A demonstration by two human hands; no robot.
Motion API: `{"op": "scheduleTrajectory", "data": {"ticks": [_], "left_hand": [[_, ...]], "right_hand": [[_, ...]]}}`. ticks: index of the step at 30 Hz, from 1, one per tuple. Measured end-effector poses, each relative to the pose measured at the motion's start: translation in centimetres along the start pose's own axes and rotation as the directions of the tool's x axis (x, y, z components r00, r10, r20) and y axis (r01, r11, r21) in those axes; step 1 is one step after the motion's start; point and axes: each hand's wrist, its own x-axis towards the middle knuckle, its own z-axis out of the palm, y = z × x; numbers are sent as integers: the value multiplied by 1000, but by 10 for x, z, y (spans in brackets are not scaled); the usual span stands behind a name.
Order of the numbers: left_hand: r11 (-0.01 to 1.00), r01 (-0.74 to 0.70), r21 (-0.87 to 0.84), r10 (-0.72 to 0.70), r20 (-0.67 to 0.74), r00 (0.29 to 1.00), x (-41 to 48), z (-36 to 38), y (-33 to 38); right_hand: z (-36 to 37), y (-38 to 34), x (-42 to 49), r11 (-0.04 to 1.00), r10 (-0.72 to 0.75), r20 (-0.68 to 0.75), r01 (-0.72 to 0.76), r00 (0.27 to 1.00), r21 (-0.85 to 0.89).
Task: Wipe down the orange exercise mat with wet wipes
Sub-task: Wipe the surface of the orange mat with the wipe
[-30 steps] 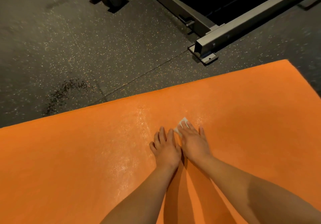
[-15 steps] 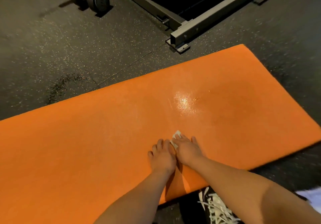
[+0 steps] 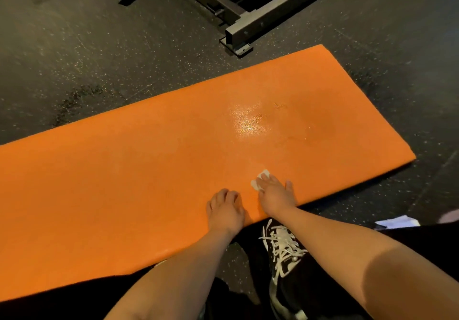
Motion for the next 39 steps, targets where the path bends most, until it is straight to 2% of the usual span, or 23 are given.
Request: {"op": "scheduleTrajectory", "data": {"ticks": [2, 6, 8, 13, 19, 26, 34, 39], "left_hand": [[998, -43, 42, 44, -6, 999, -7, 1, 6], [997, -68, 33, 66, 59, 996, -15, 5, 11], [995, -88, 52, 83, 92, 992, -16, 6, 8], [986, -125, 112, 107, 159, 982, -21, 10, 3], [983, -170, 73, 165, 67, 984, -23, 13, -4], [969, -248, -14, 248, 11, 969, -17, 7, -4], [983, -174, -50, 176, 39, 984, -20, -12, -17], [996, -70, -60, 69, -11, 998, -36, -17, -54]], "right_hand": [[3, -8, -8, 1000, 10, -6, -10, 1000, -1], [18, -18, -28, 990, -133, 17, 132, 991, 50], [19, -9, -32, 987, -149, 6, 149, 989, 55], [16, 5, -36, 998, 31, -88, -26, 996, 55], [25, -6, -48, 994, -92, -16, 93, 996, 63], [22, -5, -50, 998, -13, -34, 15, 999, 59], [32, -24, -57, 998, -19, -32, 21, 999, 59], [49, -57, -61, 989, -135, 50, 132, 990, 60]]}}
